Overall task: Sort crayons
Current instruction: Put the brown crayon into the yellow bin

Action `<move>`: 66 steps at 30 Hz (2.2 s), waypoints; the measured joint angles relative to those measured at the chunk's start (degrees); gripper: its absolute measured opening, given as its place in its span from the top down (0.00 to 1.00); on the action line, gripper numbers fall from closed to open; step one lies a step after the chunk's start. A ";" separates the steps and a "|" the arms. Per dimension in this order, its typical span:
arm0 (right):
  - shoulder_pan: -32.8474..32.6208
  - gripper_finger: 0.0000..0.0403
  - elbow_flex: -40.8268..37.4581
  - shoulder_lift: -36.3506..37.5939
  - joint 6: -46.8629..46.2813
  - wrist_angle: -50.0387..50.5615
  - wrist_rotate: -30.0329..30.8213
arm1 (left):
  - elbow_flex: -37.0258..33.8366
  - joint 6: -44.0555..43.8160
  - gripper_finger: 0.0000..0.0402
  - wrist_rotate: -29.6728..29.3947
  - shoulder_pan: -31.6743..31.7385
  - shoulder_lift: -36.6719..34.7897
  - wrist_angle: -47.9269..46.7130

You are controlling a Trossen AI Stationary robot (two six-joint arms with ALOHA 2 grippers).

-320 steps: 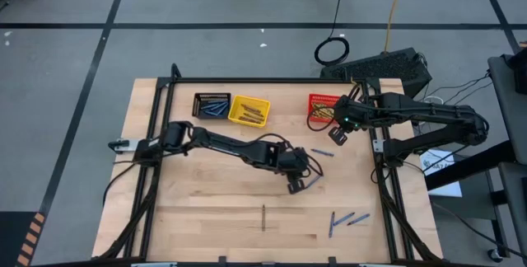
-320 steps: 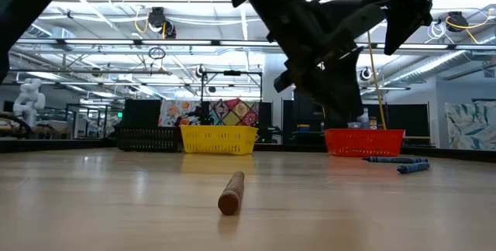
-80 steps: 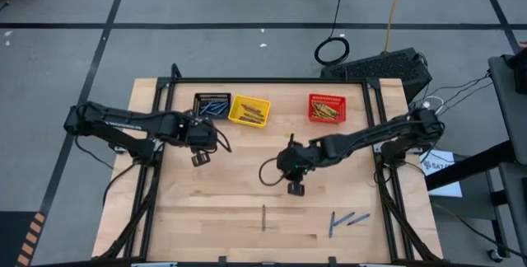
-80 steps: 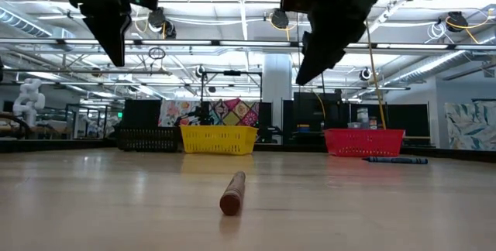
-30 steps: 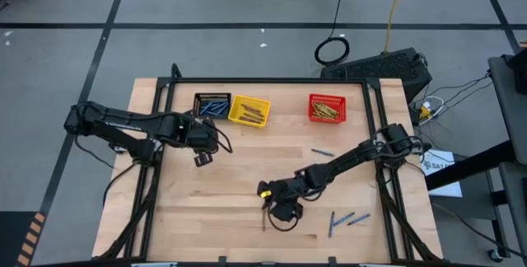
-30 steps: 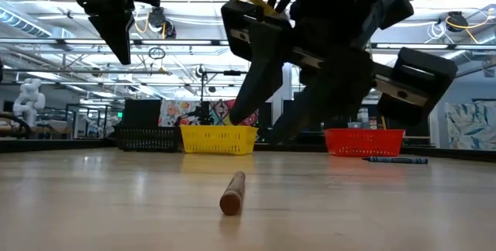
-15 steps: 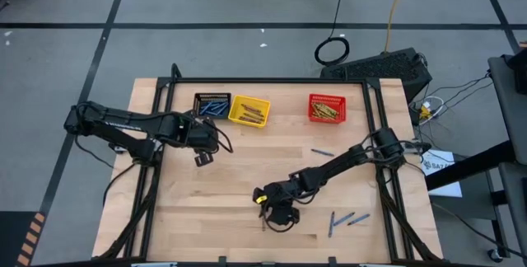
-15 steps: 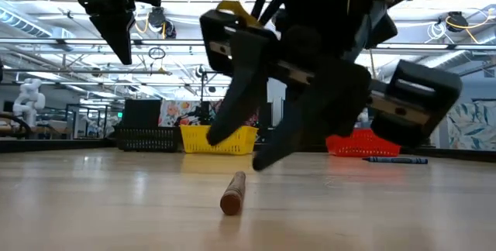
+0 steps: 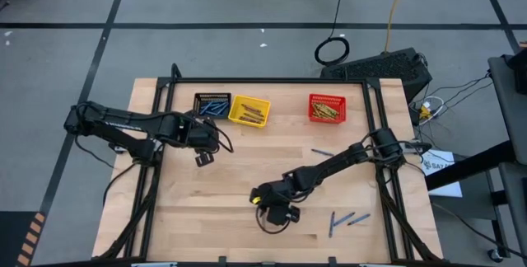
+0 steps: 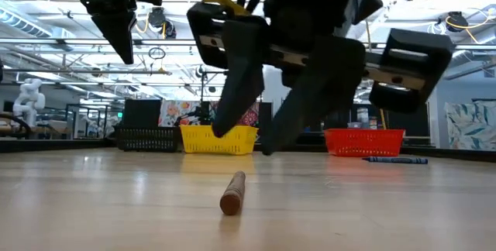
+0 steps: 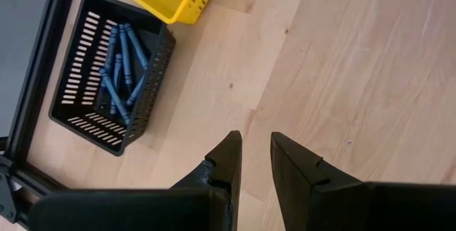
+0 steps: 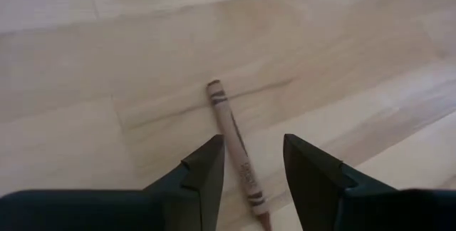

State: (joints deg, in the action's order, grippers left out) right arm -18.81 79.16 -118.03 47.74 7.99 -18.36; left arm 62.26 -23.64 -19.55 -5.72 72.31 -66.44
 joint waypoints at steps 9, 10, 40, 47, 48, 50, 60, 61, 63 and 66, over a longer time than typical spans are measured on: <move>0.04 0.67 2.08 -0.15 0.96 1.95 0.03 | 0.00 0.02 0.82 -0.02 0.00 0.00 0.01; 0.04 0.67 2.08 -0.53 0.95 1.70 0.03 | 0.00 0.02 0.82 -0.02 0.00 0.00 0.01; 2.47 0.99 2.05 -4.16 -14.05 4.99 -0.20 | 0.00 0.09 0.82 -0.24 0.00 0.00 0.07; 2.23 0.99 2.05 -4.14 -21.22 5.10 0.30 | 0.00 0.07 0.82 -0.24 0.00 0.00 0.09; 2.20 0.99 2.05 -4.14 -22.52 5.10 0.32 | 0.00 0.07 0.82 -0.24 0.00 0.00 0.09; 1.98 1.00 2.06 -4.14 -24.92 5.14 0.32 | 0.00 0.08 0.82 -0.24 0.00 -0.02 0.09; 1.86 1.00 2.01 -3.50 -23.78 5.77 0.58 | 0.00 0.41 0.82 -0.24 0.00 0.00 0.08; 1.86 1.00 2.03 -3.45 -23.65 5.77 0.58 | 0.00 0.39 0.82 -0.24 0.00 -0.02 0.06; 1.84 1.00 3.01 -3.07 -23.70 7.33 1.45 | 0.00 0.39 0.82 -0.24 0.00 0.00 0.07; 1.86 1.00 5.07 -2.17 -23.90 9.86 5.60 | 0.00 0.35 0.82 -0.24 0.00 -0.02 0.07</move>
State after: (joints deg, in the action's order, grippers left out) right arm -16.95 84.22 -120.19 23.84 17.84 -12.76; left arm 62.26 -23.29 -19.79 -5.71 72.29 -66.37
